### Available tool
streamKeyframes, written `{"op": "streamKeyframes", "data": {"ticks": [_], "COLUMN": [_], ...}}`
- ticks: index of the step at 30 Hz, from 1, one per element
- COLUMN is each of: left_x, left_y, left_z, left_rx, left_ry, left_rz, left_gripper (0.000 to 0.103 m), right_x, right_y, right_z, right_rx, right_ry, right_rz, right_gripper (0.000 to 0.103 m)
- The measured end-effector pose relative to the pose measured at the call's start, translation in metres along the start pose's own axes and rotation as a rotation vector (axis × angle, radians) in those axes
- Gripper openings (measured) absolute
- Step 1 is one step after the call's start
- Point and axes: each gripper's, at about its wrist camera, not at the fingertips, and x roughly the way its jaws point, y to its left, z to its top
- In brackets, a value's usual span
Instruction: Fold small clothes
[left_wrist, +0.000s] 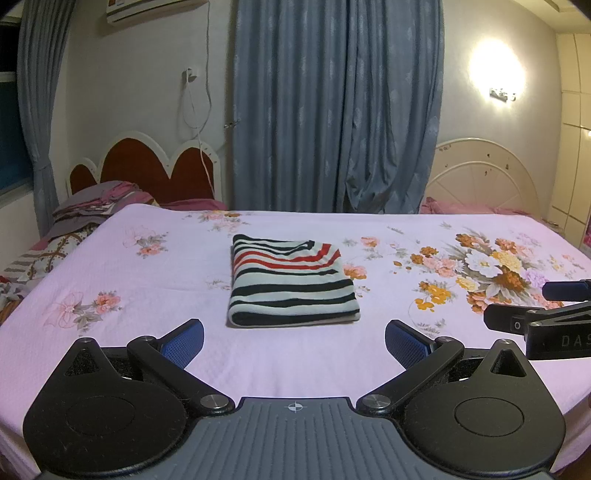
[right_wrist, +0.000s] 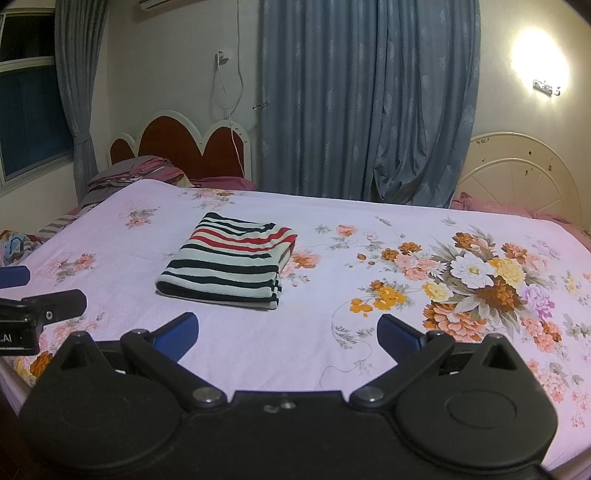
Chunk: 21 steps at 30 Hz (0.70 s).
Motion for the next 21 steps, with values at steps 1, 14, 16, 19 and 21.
{"op": "streamKeyframes", "data": {"ticks": [1, 14, 16, 19, 21], "left_x": [0.0005, 0.0030, 0.0049, 0.0062, 0.0063], "left_y": [0.0001, 0.0029, 0.0037, 0.0067, 0.0084], "left_z": [0.0003, 0.0017, 0.0012, -0.0004, -0.0011], "left_rx": [0.004, 0.008, 0.016, 0.002, -0.007], "left_ry": [0.000, -0.006, -0.004, 0.000, -0.001], "left_rz": [0.000, 0.005, 0.014, 0.007, 0.003], "left_gripper": [0.103, 0.103, 0.103, 0.103, 0.103], "right_x": [0.0003, -0.0006, 0.0004, 0.0016, 0.0020], "right_y": [0.0001, 0.0014, 0.0021, 0.0042, 0.0052], "right_z": [-0.0005, 0.0035, 0.0049, 0.0055, 0.0056], "right_rx": [-0.001, -0.003, -0.005, -0.011, -0.012], "right_ry": [0.000, -0.003, -0.003, -0.003, -0.003], "right_rz": [0.000, 0.003, 0.005, 0.006, 0.006], "right_gripper": [0.102, 0.102, 0.102, 0.102, 0.102]}}
